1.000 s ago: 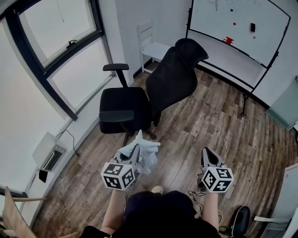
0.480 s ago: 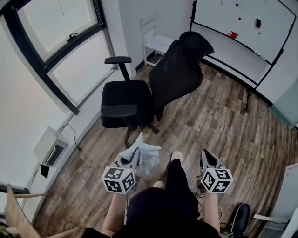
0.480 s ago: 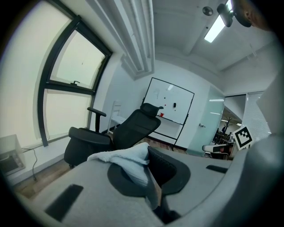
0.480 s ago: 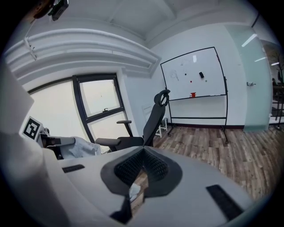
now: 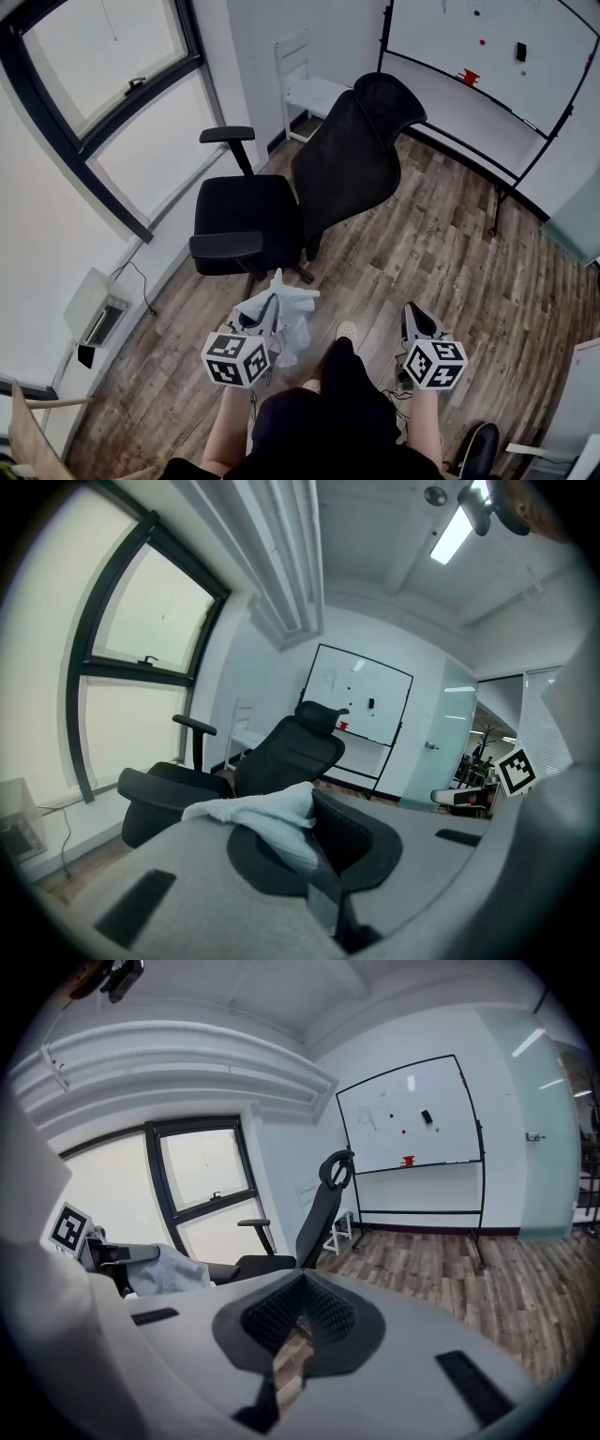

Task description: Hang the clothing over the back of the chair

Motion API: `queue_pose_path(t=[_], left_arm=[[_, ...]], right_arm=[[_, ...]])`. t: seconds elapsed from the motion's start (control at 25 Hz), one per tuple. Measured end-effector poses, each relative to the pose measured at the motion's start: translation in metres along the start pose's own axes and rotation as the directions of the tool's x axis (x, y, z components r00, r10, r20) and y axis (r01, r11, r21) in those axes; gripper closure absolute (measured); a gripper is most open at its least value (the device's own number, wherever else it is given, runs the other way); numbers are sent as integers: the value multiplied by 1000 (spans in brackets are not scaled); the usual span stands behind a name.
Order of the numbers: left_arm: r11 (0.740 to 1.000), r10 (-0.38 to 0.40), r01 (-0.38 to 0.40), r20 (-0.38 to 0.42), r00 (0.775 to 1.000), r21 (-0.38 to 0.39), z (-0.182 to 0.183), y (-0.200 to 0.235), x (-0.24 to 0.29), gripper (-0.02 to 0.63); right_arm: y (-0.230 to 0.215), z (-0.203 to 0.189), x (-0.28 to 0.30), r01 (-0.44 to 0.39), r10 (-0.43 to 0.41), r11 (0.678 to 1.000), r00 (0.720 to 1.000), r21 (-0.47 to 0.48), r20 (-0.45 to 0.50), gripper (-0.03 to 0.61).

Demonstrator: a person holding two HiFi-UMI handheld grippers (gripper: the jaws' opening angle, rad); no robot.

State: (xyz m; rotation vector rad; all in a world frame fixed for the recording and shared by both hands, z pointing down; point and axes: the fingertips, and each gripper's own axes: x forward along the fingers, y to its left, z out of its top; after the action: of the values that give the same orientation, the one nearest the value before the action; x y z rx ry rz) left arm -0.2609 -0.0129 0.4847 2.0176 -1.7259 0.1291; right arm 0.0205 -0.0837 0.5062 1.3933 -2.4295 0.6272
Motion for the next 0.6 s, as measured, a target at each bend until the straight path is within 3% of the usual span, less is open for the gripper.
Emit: queue_pose_path(t=[0.6], left_arm=[[998, 53, -54, 67, 996, 11, 88, 6, 128, 598]], right_arm=[[-68, 87, 114, -71, 71, 997, 997, -2, 14, 578]])
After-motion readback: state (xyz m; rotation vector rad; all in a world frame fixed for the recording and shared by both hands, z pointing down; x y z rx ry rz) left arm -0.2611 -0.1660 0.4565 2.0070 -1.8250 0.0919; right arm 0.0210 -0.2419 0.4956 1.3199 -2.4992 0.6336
